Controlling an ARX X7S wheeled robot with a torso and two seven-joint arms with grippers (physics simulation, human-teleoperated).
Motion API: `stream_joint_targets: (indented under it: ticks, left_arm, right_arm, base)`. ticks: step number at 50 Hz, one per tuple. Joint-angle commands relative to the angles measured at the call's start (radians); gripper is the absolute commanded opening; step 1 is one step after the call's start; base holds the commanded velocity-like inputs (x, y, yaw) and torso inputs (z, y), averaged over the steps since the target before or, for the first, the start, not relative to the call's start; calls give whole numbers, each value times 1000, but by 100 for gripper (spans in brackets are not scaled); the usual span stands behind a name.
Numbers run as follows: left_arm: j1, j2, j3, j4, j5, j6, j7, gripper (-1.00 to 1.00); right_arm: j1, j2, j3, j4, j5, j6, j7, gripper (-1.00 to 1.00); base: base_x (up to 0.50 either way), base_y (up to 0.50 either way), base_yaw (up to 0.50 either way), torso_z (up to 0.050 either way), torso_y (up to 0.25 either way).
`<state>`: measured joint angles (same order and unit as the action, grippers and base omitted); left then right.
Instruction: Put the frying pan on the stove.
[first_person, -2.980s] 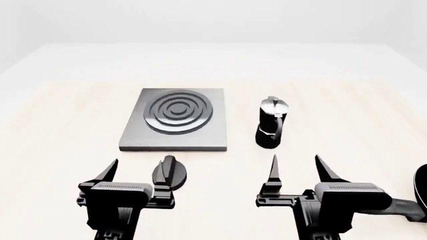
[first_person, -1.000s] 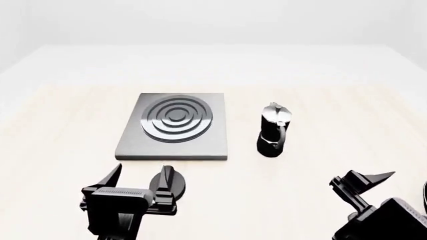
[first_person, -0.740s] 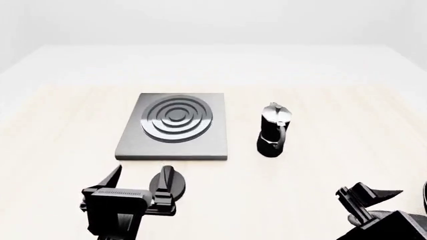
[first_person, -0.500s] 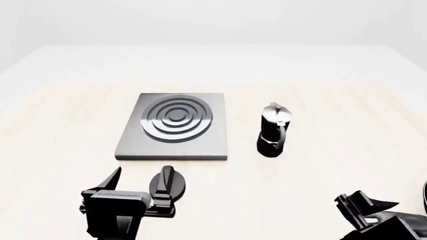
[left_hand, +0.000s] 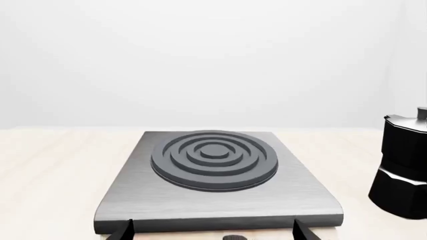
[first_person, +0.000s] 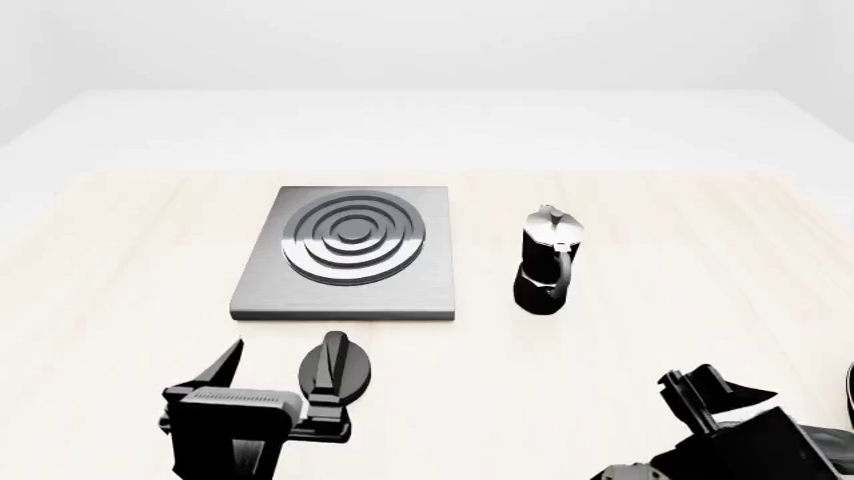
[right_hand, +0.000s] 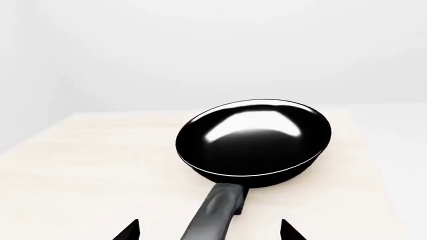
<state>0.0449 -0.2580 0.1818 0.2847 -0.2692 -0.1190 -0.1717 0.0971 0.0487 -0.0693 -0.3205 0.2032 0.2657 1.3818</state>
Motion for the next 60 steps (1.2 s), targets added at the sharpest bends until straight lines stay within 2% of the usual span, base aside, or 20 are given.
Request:
stream_joint_targets:
  ticks: [1, 33, 60]
  left_arm:
    - [8, -4, 7, 2, -2, 6, -4, 100]
    - [13, -18, 12, 0, -17, 18, -15, 100]
    - [16, -26, 22, -9, -23, 33, -18, 100]
  right_arm:
    - [50, 7, -10, 34, 29, 1, 21, 100]
    - [200, 8, 5, 137, 36, 27, 104, 100]
    - [249, 12, 103, 223, 66, 25, 135, 100]
  base:
    - [0, 0, 0, 0, 0]
    - [0, 0, 0, 0, 0]
    - [0, 0, 0, 0, 0]
